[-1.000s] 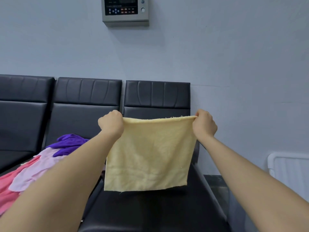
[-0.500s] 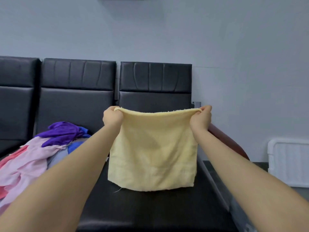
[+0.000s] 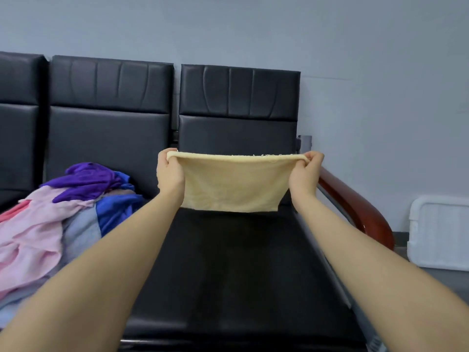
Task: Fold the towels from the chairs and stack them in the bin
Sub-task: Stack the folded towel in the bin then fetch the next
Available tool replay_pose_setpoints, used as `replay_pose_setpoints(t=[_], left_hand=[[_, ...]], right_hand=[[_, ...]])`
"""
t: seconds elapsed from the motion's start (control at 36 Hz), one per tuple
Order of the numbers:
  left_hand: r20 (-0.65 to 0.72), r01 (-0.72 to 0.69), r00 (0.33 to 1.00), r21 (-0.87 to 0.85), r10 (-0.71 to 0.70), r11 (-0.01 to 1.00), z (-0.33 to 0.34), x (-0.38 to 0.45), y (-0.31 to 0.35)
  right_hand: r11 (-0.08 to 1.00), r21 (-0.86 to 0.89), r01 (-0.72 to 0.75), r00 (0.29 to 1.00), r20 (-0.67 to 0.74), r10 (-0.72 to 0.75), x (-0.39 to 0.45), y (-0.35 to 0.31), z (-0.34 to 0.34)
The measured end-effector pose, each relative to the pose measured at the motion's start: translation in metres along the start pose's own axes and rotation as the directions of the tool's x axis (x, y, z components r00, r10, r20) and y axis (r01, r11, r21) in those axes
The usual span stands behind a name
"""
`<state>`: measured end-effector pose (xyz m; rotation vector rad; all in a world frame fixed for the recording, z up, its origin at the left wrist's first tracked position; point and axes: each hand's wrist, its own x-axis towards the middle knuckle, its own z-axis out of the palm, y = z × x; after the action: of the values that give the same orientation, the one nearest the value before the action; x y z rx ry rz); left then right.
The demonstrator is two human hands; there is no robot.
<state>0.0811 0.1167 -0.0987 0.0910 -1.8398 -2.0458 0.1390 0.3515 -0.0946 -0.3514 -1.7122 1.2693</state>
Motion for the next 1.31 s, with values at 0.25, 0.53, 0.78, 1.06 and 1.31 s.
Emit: replay_pose_setpoints(t=[0.25, 0.53, 0.78, 1.06, 1.31], left_hand=[[-0.173, 0.087, 0.984, 0.269, -0.041, 0.959, -0.025, -0.033, -0.025], [-0.072, 0.158, 0.987, 0.604, -0.144, 0.781, -0.037, -0.030, -0.055], [0.009, 0.147, 0.973, 0.743, -0.229, 0.653, -0.027, -0.013, -0.109], [-0.053, 0.198, 0.963, 0.807, -0.265, 0.557, -0.025, 0.009, -0.140], [-0.085, 0.157, 0.983, 0.845, -0.161, 0.511, -0.003, 0.024, -0.141]], right_hand=[[0.988, -0.092, -0.127, 0.992, -0.025, 0.125, -0.035, 0.016, -0.022], [0.872, -0.408, -0.270, 0.952, 0.025, 0.306, -0.052, 0.046, -0.028], [0.745, -0.596, -0.300, 0.863, 0.163, 0.478, -0.058, 0.093, -0.005], [0.649, -0.757, -0.075, 0.921, 0.197, 0.336, -0.058, 0.134, 0.015], [0.806, -0.571, -0.154, 0.946, 0.150, 0.287, -0.044, 0.145, 0.027]])
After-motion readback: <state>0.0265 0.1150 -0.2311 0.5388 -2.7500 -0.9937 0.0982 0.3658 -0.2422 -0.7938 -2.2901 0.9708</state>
